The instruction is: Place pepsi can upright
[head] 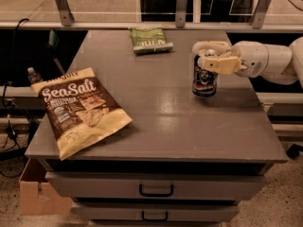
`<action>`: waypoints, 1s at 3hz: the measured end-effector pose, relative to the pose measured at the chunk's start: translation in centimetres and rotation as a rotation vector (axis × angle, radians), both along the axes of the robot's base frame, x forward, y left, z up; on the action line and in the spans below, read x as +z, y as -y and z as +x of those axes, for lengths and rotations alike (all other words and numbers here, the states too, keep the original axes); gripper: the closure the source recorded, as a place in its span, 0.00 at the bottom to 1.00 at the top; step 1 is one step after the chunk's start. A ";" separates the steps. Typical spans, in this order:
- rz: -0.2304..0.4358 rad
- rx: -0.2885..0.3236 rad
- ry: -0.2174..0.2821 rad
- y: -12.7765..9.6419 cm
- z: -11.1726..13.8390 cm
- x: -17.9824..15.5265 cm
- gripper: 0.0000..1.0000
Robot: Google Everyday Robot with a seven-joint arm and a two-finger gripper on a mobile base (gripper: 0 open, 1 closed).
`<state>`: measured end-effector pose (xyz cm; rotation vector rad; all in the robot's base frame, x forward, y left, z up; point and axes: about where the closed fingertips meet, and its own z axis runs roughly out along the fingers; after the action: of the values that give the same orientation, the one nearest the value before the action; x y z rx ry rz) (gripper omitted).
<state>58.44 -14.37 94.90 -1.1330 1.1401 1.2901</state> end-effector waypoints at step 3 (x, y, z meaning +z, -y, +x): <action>0.008 0.043 0.201 0.4 -1.7 -0.5 0.28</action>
Offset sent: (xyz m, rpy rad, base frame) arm -0.0221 -0.0125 -0.0072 0.0366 -0.2470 0.0462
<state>56.78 -14.73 94.39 -1.2568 0.9666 1.1829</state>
